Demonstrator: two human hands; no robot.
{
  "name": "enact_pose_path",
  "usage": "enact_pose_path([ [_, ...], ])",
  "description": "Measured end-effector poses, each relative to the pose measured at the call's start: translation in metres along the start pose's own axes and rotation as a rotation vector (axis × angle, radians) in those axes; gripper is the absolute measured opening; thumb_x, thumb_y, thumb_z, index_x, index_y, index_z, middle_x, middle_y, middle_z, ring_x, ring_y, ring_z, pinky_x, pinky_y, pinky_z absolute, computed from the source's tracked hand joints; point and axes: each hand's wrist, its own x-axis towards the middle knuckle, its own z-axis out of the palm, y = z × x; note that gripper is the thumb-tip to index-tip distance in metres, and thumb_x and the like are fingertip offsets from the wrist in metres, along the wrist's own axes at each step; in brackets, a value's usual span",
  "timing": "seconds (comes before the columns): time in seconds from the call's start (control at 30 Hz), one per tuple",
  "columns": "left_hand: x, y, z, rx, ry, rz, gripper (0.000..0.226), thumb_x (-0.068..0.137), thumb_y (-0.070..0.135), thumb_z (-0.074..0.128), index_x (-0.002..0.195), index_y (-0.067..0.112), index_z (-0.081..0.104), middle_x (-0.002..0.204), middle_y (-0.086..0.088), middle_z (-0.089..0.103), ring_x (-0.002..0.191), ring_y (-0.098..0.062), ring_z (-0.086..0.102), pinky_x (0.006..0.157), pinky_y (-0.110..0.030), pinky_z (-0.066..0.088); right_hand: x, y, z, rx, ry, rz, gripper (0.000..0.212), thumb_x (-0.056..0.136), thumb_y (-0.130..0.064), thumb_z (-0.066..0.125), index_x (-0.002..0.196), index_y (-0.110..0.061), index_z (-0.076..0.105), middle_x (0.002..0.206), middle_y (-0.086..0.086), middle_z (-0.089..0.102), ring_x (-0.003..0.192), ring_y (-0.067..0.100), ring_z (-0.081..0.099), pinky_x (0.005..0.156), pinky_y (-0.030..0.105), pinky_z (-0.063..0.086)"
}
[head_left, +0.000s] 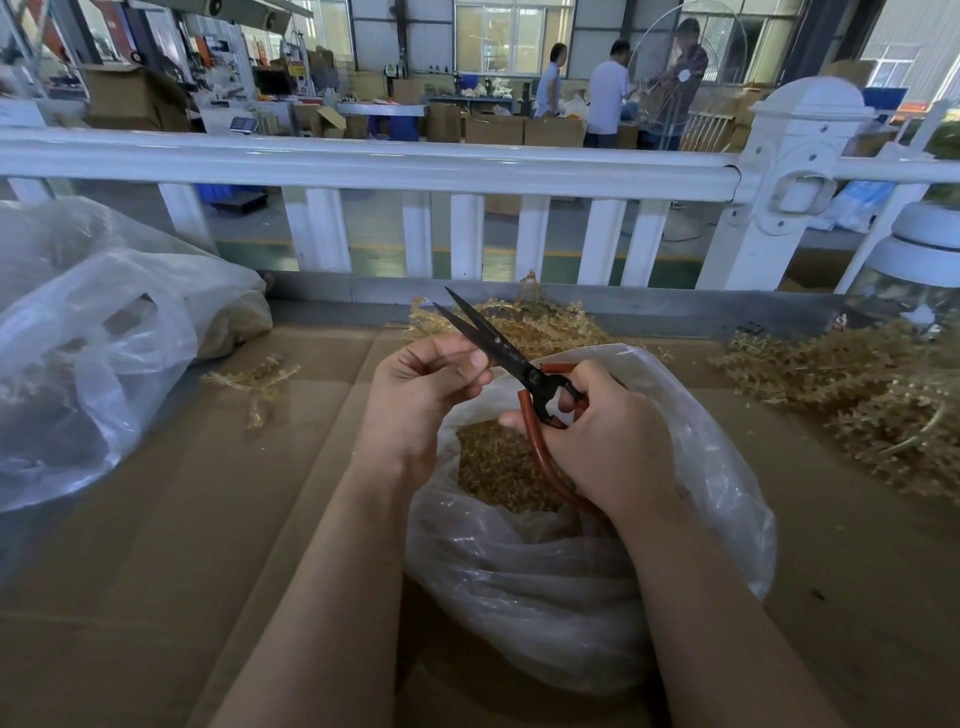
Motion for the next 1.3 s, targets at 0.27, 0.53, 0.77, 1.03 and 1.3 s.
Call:
enact_pose_path([
  [0.27,-0.004,-0.001,0.006,0.065,0.008,-0.122,0.011,0.079,-0.004,0.07,0.081,0.006,0.067,0.078,0.001,0.073,0.063,-0.009,0.065,0.062,-0.018,0.047,0.003,0.005,0.007,0.378,-0.101,0.323,0.026,0.081,-0.054,0.074,0.078,-0.028,0.068,0.074,-0.015,0.071,0.067,0.005,0.067,0.062,0.029,0.059],
  [0.53,-0.007,-0.006,0.012,0.113,-0.126,-0.169,0.012,0.06,0.007,0.077,0.071,0.012,0.076,0.078,0.001,0.076,0.071,-0.006,0.07,0.061,-0.014,0.051,0.008,0.0,0.002,0.646,-0.164,0.425,0.015,0.086,-0.025,0.075,0.073,-0.018,0.074,0.06,0.002,0.07,0.056,0.01,0.066,0.062,0.024,0.057],
  [0.77,-0.005,-0.011,0.011,0.093,-0.144,-0.14,0.014,0.057,0.006,0.079,0.066,0.017,0.079,0.086,-0.005,0.077,0.084,-0.012,0.073,0.069,-0.016,0.054,0.008,-0.001,0.001,0.677,-0.197,0.448,0.009,0.088,-0.019,0.073,0.079,-0.015,0.073,0.062,0.001,0.071,0.057,0.007,0.067,0.061,0.015,0.053],
  [1.03,-0.006,-0.005,0.007,0.19,-0.114,-0.177,0.017,0.071,0.027,0.075,0.077,0.012,0.071,0.076,0.0,0.073,0.063,-0.005,0.06,0.059,-0.016,0.043,0.008,-0.002,0.004,0.626,-0.13,0.422,0.015,0.09,-0.019,0.073,0.075,-0.019,0.071,0.067,0.002,0.072,0.063,0.017,0.069,0.066,0.027,0.058],
  [1.3,-0.003,-0.005,0.007,0.234,-0.019,-0.042,0.03,0.087,0.01,0.07,0.062,0.024,0.071,0.074,0.002,0.071,0.067,-0.008,0.058,0.069,-0.026,0.043,0.006,0.002,0.005,0.478,-0.062,0.377,0.016,0.088,-0.038,0.076,0.079,-0.028,0.067,0.075,-0.014,0.071,0.069,0.005,0.067,0.061,0.023,0.055],
])
